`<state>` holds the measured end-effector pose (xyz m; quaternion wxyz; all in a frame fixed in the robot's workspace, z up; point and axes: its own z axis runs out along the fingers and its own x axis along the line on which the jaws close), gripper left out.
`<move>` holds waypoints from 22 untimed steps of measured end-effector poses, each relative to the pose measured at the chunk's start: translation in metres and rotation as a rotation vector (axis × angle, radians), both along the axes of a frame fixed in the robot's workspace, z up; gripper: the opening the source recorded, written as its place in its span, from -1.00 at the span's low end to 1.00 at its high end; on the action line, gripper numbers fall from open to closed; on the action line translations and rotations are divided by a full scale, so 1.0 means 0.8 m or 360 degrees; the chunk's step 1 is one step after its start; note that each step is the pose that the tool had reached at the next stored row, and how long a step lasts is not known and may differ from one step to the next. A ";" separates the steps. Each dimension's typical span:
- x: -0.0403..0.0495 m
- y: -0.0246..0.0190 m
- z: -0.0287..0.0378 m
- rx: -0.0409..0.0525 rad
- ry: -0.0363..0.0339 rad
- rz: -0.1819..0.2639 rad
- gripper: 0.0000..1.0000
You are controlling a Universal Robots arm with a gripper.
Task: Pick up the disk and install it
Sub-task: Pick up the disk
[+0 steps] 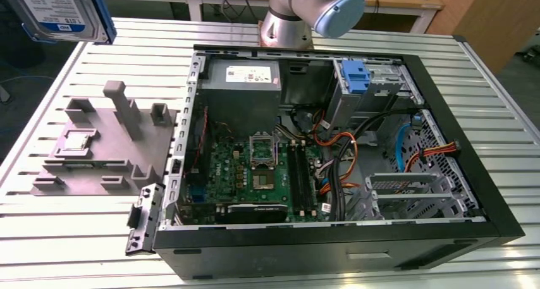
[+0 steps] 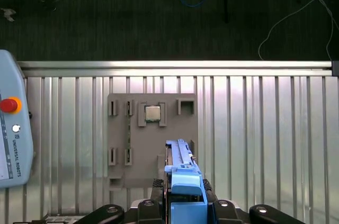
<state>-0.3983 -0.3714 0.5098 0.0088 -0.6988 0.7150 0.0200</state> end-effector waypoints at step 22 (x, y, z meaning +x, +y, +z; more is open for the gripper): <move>0.009 0.0000 0.0000 0.0000 0.0000 0.0000 -0.27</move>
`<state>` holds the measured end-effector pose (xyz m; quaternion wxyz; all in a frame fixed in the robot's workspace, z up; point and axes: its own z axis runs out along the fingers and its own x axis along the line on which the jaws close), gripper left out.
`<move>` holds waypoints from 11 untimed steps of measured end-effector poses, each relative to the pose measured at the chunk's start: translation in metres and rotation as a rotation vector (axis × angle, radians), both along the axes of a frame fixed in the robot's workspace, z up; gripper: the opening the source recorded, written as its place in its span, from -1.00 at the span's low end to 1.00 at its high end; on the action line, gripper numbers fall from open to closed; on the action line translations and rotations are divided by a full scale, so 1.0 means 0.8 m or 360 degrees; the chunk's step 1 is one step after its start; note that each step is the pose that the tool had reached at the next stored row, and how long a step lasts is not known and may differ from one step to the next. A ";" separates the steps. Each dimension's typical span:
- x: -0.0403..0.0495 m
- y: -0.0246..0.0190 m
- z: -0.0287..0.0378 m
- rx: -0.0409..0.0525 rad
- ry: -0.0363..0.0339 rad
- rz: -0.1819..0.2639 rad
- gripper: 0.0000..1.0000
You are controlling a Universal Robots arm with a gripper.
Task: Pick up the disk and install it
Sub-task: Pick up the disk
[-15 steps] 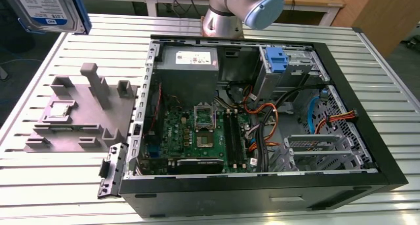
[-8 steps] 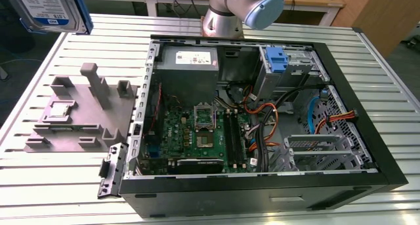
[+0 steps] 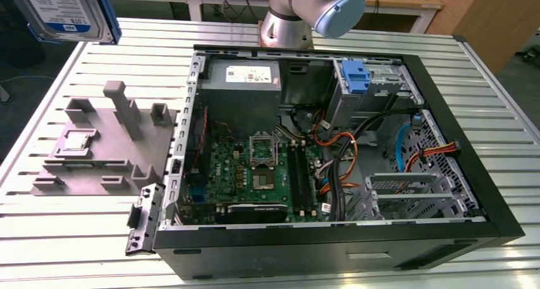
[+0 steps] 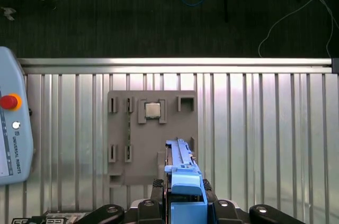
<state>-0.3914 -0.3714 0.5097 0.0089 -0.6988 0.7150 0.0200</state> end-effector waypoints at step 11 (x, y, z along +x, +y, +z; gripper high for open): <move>0.005 0.0000 0.0000 0.0000 0.0000 0.0000 -0.27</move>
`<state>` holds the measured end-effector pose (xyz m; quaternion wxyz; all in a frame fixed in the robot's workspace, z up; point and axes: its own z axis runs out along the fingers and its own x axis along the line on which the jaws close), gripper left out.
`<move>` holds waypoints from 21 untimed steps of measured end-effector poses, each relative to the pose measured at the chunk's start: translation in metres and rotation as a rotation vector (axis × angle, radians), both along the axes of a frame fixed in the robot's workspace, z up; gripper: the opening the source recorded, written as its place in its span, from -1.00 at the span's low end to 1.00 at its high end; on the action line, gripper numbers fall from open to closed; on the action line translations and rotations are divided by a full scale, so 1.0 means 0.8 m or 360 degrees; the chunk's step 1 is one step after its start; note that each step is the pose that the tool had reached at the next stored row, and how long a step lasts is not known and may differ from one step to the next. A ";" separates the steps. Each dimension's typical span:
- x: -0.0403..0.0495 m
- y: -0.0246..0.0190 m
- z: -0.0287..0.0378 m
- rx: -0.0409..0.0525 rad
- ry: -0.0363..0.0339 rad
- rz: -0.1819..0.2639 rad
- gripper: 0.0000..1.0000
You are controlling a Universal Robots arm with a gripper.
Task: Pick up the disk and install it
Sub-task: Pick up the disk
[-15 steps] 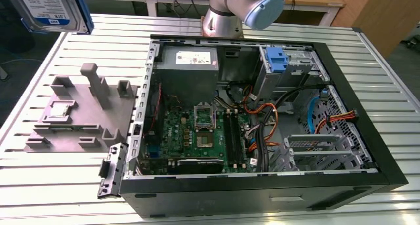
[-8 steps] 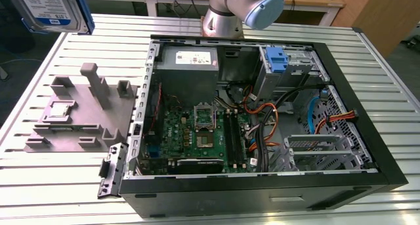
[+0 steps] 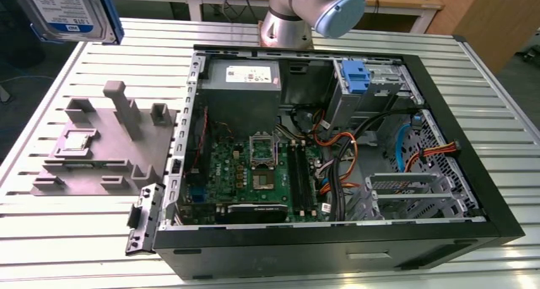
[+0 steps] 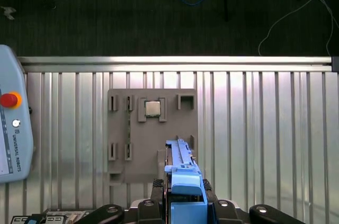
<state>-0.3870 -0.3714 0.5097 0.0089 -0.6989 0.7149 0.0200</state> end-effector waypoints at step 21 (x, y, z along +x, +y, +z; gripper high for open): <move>0.012 0.0000 0.0000 0.0000 0.0000 0.0000 -0.27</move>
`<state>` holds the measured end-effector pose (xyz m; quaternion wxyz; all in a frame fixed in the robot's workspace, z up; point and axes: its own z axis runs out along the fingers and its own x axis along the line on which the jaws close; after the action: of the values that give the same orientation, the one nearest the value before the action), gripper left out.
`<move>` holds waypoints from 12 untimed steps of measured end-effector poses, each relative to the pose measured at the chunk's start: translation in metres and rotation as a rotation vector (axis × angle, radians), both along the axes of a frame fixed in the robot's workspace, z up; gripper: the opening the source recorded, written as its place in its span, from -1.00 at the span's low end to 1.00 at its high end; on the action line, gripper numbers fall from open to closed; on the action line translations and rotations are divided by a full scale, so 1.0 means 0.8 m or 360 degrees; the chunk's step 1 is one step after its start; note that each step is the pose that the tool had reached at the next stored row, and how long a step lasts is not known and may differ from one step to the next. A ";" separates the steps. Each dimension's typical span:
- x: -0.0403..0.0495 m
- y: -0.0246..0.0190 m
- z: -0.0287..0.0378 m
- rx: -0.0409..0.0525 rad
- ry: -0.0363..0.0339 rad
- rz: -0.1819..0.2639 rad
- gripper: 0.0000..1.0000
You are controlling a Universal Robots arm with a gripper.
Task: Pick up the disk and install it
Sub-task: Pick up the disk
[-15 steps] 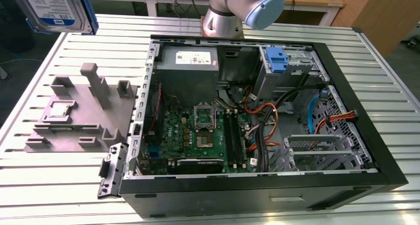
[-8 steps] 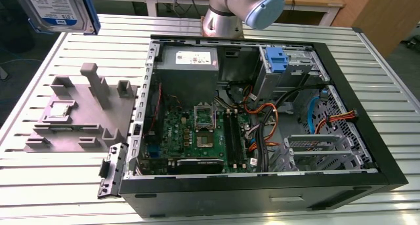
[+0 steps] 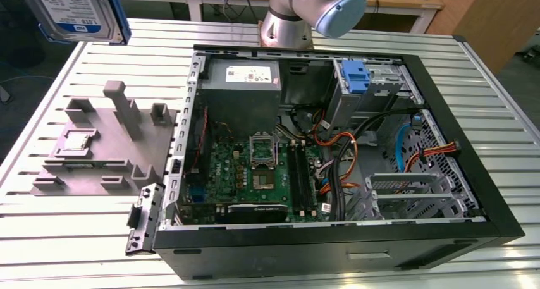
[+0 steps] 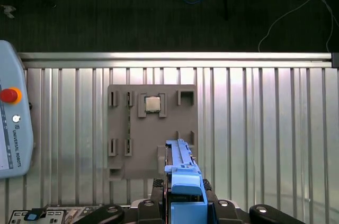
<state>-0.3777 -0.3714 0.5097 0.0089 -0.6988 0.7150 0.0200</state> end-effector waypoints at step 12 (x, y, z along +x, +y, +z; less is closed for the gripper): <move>0.003 0.0000 0.0000 0.0000 0.0000 0.0000 -0.27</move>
<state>-0.3749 -0.3714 0.5097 0.0088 -0.6988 0.7150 0.0200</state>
